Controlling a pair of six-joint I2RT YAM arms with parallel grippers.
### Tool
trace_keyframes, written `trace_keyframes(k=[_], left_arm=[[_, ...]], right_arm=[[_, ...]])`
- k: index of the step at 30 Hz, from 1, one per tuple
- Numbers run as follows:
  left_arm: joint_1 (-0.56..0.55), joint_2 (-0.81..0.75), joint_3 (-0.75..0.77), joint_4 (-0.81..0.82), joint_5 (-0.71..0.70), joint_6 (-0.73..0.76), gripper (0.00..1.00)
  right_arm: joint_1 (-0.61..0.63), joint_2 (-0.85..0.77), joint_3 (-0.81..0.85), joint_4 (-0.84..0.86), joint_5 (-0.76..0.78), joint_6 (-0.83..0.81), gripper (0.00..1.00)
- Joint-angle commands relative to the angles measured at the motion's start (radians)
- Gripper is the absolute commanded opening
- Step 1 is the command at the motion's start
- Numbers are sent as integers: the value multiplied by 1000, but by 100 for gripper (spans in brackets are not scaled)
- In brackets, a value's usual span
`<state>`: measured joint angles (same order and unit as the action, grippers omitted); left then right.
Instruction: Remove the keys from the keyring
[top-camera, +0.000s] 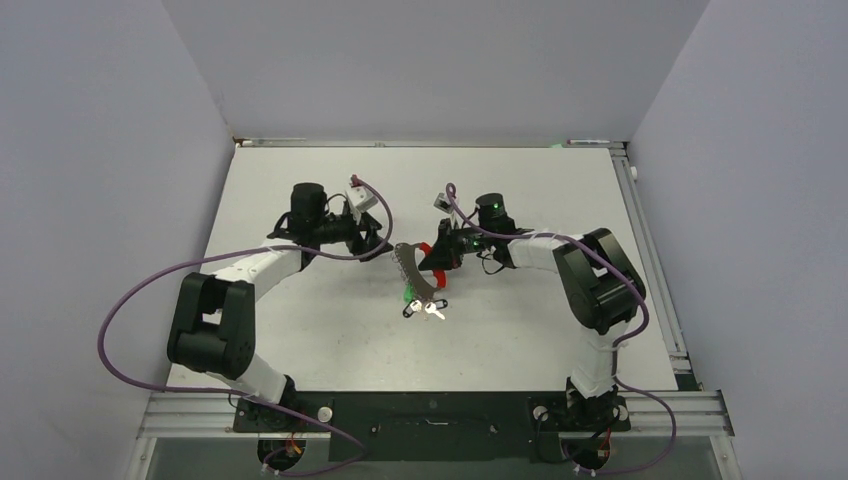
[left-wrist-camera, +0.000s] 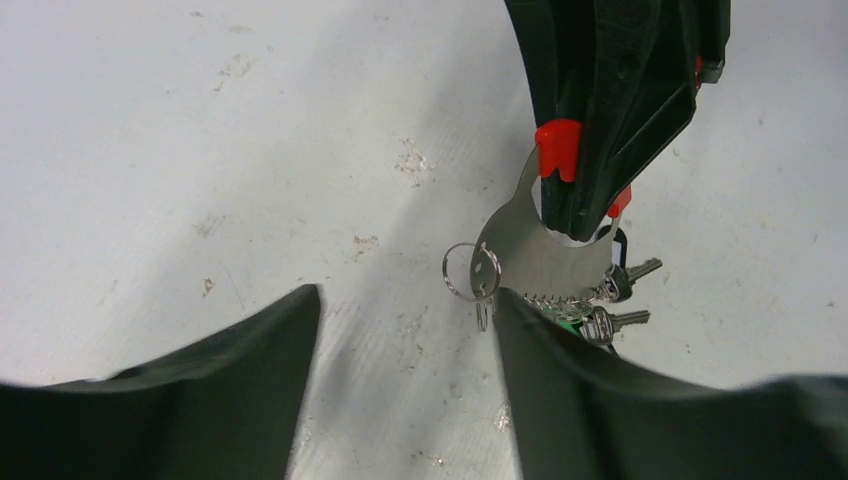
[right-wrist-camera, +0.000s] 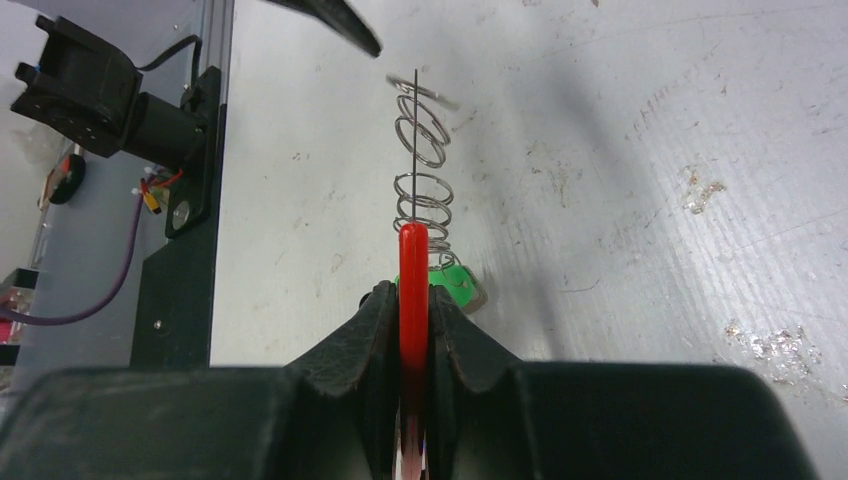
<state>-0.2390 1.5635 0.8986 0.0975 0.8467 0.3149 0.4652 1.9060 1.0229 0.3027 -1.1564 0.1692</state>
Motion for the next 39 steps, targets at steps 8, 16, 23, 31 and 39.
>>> trace_keyframes(k=[8,16,23,31,39], left_arm=[[65,-72,-6,109,175,-296,96],[38,-52,-53,377,279,-567,97],[-26,-63,-103,474,329,-681,80],[-34,-82,-121,550,358,-783,33],[-35,-87,-133,809,355,-1049,13]], right_arm=[[-22,-161,68,-6,-32,27,5],[21,-203,172,-349,-47,-262,5],[35,-210,269,-527,-62,-369,5],[36,-211,376,-691,-80,-478,5],[46,-205,398,-744,-128,-489,5]])
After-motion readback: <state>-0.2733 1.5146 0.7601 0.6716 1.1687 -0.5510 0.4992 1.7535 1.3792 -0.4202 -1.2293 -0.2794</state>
